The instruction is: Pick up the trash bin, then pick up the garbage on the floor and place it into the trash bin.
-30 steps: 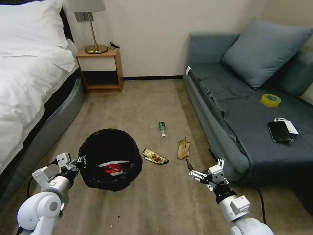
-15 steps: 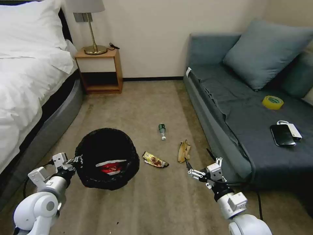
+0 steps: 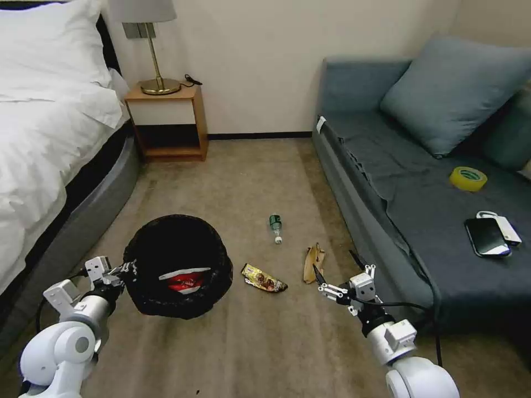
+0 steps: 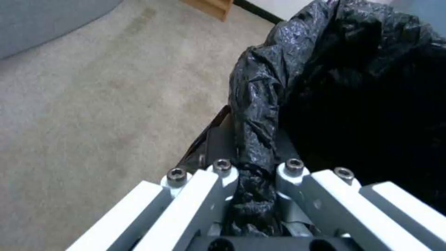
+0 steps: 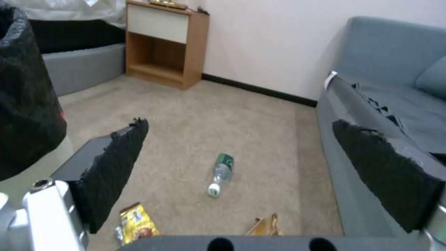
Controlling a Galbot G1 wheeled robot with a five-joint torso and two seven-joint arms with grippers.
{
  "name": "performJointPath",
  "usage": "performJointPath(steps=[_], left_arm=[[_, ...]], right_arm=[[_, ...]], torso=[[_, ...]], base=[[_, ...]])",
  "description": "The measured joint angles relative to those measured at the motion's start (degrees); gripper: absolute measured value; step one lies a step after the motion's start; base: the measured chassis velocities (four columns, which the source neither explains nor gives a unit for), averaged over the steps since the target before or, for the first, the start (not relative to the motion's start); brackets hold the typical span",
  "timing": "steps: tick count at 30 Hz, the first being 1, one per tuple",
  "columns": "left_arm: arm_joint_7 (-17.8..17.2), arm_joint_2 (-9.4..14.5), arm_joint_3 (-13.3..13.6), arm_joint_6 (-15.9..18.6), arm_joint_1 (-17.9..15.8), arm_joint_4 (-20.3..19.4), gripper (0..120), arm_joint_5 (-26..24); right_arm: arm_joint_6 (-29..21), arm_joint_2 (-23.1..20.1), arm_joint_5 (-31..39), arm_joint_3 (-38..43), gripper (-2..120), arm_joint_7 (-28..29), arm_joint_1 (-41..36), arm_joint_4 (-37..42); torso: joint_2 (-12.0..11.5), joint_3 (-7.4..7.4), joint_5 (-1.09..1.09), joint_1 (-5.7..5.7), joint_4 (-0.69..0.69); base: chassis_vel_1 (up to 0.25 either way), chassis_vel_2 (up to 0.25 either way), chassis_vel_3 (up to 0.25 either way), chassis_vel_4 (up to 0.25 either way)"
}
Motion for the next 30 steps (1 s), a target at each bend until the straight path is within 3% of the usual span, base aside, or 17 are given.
performJointPath(steps=[30], left_arm=[[0.9,-0.3,-2.4,0.0,0.4,0.0,4,-0.9]], right_arm=[[-2.8,-0.8,1.1,-1.9,100,0.5,2.9,-2.5]], torso=[[0.0,0.0,0.0,0.0,0.0]], base=[[-0.096,0.089,0.094,-0.094]])
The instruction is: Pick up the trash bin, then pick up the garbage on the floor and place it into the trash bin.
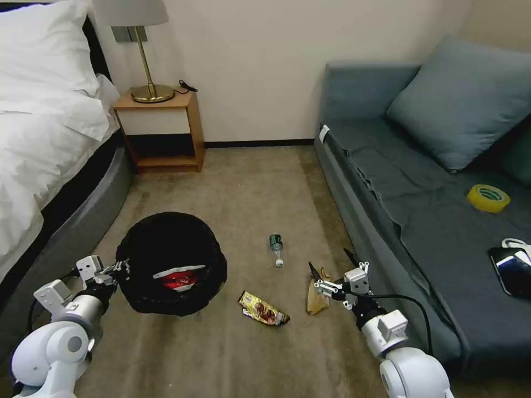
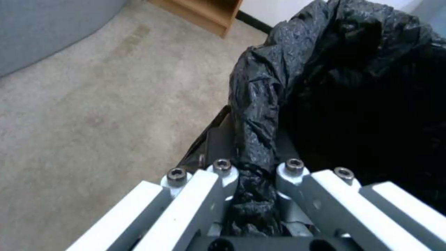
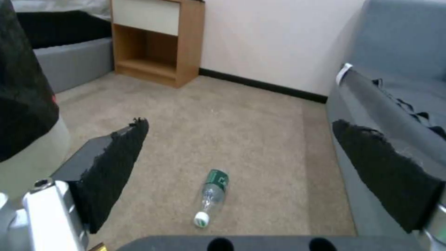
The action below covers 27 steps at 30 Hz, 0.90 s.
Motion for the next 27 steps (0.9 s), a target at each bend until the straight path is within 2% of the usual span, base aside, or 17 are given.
performJointPath(steps=[7,12,16,19,20,22,23,25,27], left_arm=[[0.6,0.0,0.0,-0.3,0.3,0.0,4,-0.1],[1.4,-0.1,0.5,-0.7,0.6,-0.3,4,-0.1],[2.1,-0.3,0.9,-1.0,0.9,-0.5,4,0.2],[2.9,-0.4,1.2,-1.6,0.9,-0.5,4,0.9],[2.9,-0.4,1.2,-1.6,0.9,-0.5,4,0.9],[3.5,-0.3,1.6,-2.0,0.9,-0.3,4,1.4],[3.7,-0.2,1.7,-2.1,0.9,-0.3,4,1.4],[4.2,0.0,2.2,-2.3,0.8,0.0,4,1.5],[4.3,0.1,2.3,-2.3,0.8,0.1,4,1.5]], right_arm=[[-0.8,-0.4,0.1,-1.1,100,0.6,0.5,-0.6],[2.4,-2.0,0.3,-3.5,100,4.6,1.9,-3.9],[0.9,-4.5,2.5,-5.3,100,7.9,3.3,-5.3],[-5.6,-13.6,12.3,-10.8,100,15.7,7.7,-6.3],[-5.6,-13.6,12.3,-10.8,100,15.7,7.7,-6.3],[-9.2,-20.8,21.1,-15.9,100,20.8,12.2,-7.8],[-9.9,-22.0,22.9,-17.2,100,21.8,13.5,-8.3],[-12.6,-26.5,32.0,-24.8,100,27.3,21.4,-10.8],[-13.0,-27.0,33.4,-26.0,100,28.0,22.7,-11.3]], torso=[[0.0,0.0,0.0,0.0,0.0],[0.0,0.0,0.0,0.01,0.0],[0.0,0.0,0.0,0.0,-0.01],[0.0,-0.01,0.02,0.0,0.0],[0.0,-0.01,0.02,0.0,0.0],[0.0,0.0,0.0,0.0,-0.01],[0.0,-0.01,0.0,0.0,-0.01],[0.0,0.0,0.01,0.01,0.0],[0.0,0.0,0.01,0.0,-0.01]], base=[[-0.106,0.104,0.103,-0.117],[-0.097,0.103,0.11,-0.104],[-0.017,0.022,0.021,-0.013],[0.0,0.0,0.0,0.0],[0.0,0.0,0.0,0.0],[0.0,0.0,0.0,0.0],[0.0,0.0,0.0,0.0],[0.0,0.0,0.0,0.0],[0.0,0.0,0.0,0.0]])
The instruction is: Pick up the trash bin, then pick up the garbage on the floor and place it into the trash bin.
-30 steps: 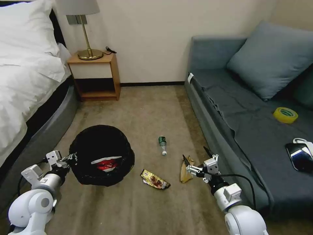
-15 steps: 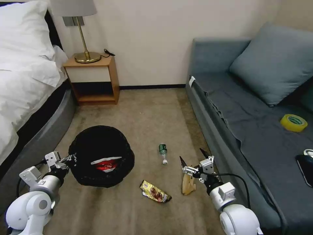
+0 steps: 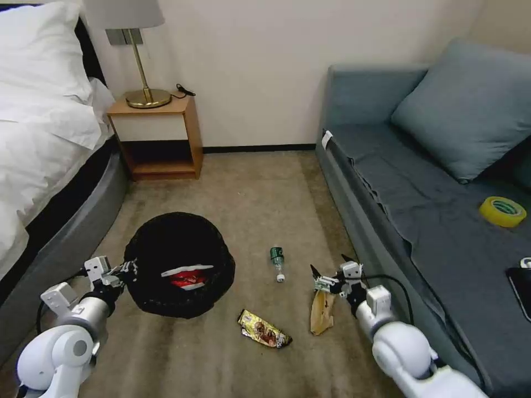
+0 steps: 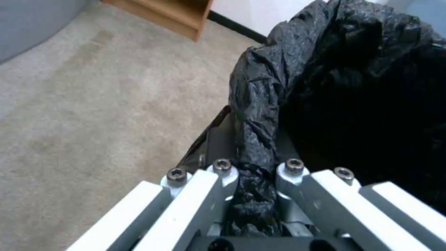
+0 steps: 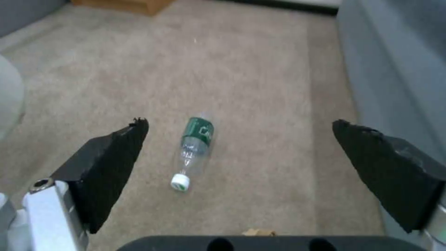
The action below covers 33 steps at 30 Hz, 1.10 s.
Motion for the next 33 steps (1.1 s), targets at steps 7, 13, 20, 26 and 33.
performJointPath(steps=[7,13,20,26,33], left_arm=[[1.2,2.0,1.0,-1.2,-0.4,1.9,4,0.1],[1.9,3.6,0.9,-1.8,-0.4,2.9,4,-0.6],[2.4,4.5,0.6,-2.4,-0.3,4.1,4,-1.5],[3.0,4.8,0.3,-3.5,0.2,5.7,4,-1.7],[3.1,4.4,0.2,-3.5,0.1,6.0,4,-1.5]], right_arm=[[-4.9,-0.2,15.1,-19.4,100,7.0,18.7,-11.6],[-11.1,2.9,21.7,-26.0,100,13.0,26.4,-18.7],[-20.8,5.2,28.3,-27.3,100,18.8,28.7,-22.1],[-26.8,7.0,33.7,-25.9,100,23.2,28.5,-25.9],[-27.8,7.3,32.6,-23.5,100,21.1,27.5,-29.4]], torso=[[0.0,0.0,-0.01,0.0,0.01],[0.0,0.0,-0.01,0.0,0.02],[0.0,0.0,-0.02,0.0,0.01],[0.0,0.0,-0.02,0.0,0.01],[0.0,0.0,-0.01,0.0,0.01]], base=[[0.0,0.0,0.0,0.0],[0.0,0.0,0.0,0.0],[0.0,0.0,0.0,0.0],[0.0,0.0,0.0,0.0],[0.0,0.0,0.0,0.0]])
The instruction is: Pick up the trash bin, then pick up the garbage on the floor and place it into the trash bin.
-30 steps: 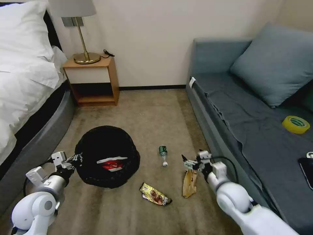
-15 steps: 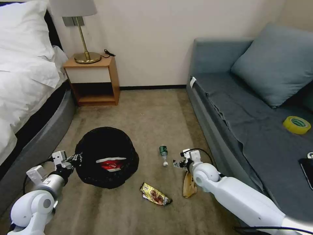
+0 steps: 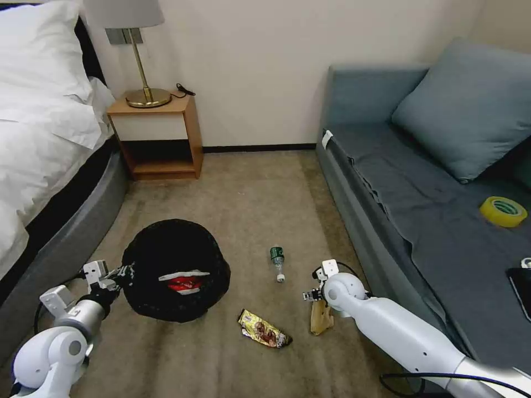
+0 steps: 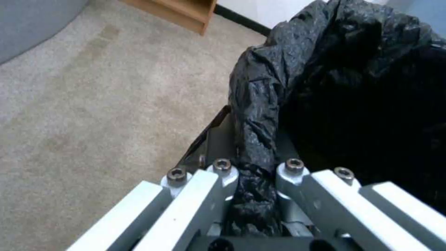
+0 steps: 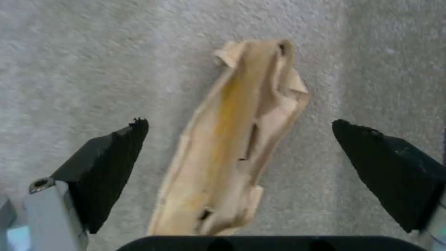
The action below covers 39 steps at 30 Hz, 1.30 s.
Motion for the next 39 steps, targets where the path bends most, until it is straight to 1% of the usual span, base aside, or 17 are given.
performJointPath(steps=[7,10,17,20,21,22,25,26,27,30,31,33,36,37,39], left_arm=[[0.0,-0.6,0.0,0.0,0.0,0.2,4,0.4],[0.0,-0.8,-0.1,0.0,0.1,0.6,4,0.6],[0.0,-1.1,-0.5,-0.1,0.1,1.3,4,0.8],[0.0,-1.2,-0.6,-0.2,0.1,1.5,4,1.0],[0.0,-1.2,-0.6,-0.2,0.0,1.6,4,1.0],[0.0,-1.2,-0.6,-0.2,0.0,1.6,4,1.0],[0.0,-1.3,-0.6,-0.2,-0.2,1.9,4,1.1],[0.0,-1.3,-0.6,-0.2,-0.2,1.9,4,1.2],[0.0,-1.3,-0.6,-0.2,-0.2,1.9,4,1.2],[0.1,-1.3,-0.6,-0.2,-0.2,2.2,4,1.3],[0.1,-1.3,-0.6,-0.2,-0.2,2.2,4,1.3],[0.2,-1.3,-0.5,-0.2,-0.2,2.2,4,1.3],[0.2,-1.4,-0.5,-0.2,-0.2,2.3,4,1.3],[0.2,-1.4,-0.5,-0.2,-0.2,2.3,4,1.3],[0.3,-1.4,-0.5,-0.2,-0.2,2.3,4,1.3]], right_arm=[[0.0,1.5,-1.8,1.2,100,-2.5,-0.2,-3.8],[0.1,2.7,-4.2,1.7,100,-4.5,-0.3,-6.5],[0.2,5.1,-5.7,2.2,100,-5.2,-0.3,-10.1],[0.9,5.9,-6.6,2.3,98,-6.0,-0.2,-11.3],[0.9,6.2,-6.7,2.4,94,-6.1,-0.2,-11.6],[0.9,6.2,-6.7,2.4,94,-6.1,-0.2,-11.6],[1.0,7.0,-6.9,2.7,77,-6.5,-0.2,-12.6],[1.0,7.2,-6.9,2.8,74,-6.6,-0.2,-12.8],[1.0,7.2,-6.9,2.8,74,-6.6,-0.2,-12.8],[1.3,7.7,-7.2,3.1,61,-7.0,-0.4,-13.6],[1.3,7.7,-7.2,3.1,61,-7.0,-0.4,-13.6],[1.5,7.9,-7.4,3.2,53,-7.2,-0.4,-13.9],[1.6,8.0,-7.5,3.3,49,-7.2,-0.5,-14.1],[1.7,8.1,-7.6,3.3,41,-7.2,-0.5,-14.3],[1.9,8.3,-7.8,3.5,31,-7.3,-0.5,-14.7]], torso=[[0.0,0.0,0.0,0.0,0.0],[0.0,0.0,0.0,0.0,0.0],[0.0,0.0,0.0,0.0,0.0],[0.0,0.0,0.0,0.0,0.0],[0.0,-0.01,0.0,0.0,0.0],[0.0,-0.01,0.0,0.0,0.0],[0.0,0.0,-0.01,0.0,0.0],[0.0,0.0,0.0,0.0,0.0],[0.0,0.0,0.0,0.0,0.0],[0.0,0.0,0.0,0.0,0.0],[0.0,0.0,0.0,0.0,0.0],[0.0,0.0,0.0,0.0,0.0],[0.0,0.0,-0.01,0.0,0.0],[0.0,0.0,-0.01,0.0,0.0],[0.0,-0.01,0.0,0.0,0.0]], base=[[0.0,0.0,0.0,0.0],[0.0,0.0,0.0,0.0],[0.0,0.0,0.0,0.0],[0.0,0.0,0.0,0.0],[0.0,0.0,0.0,0.0],[0.0,0.0,0.0,0.0],[0.0,0.0,0.0,0.0],[0.0,0.0,0.0,0.0],[0.0,0.0,0.0,0.0],[0.0,0.0,0.0,0.0],[0.0,0.0,0.0,0.0],[0.0,0.0,0.0,0.0],[0.0,0.0,0.0,0.0],[0.0,0.0,0.0,0.0],[0.0,0.0,0.0,0.0]])
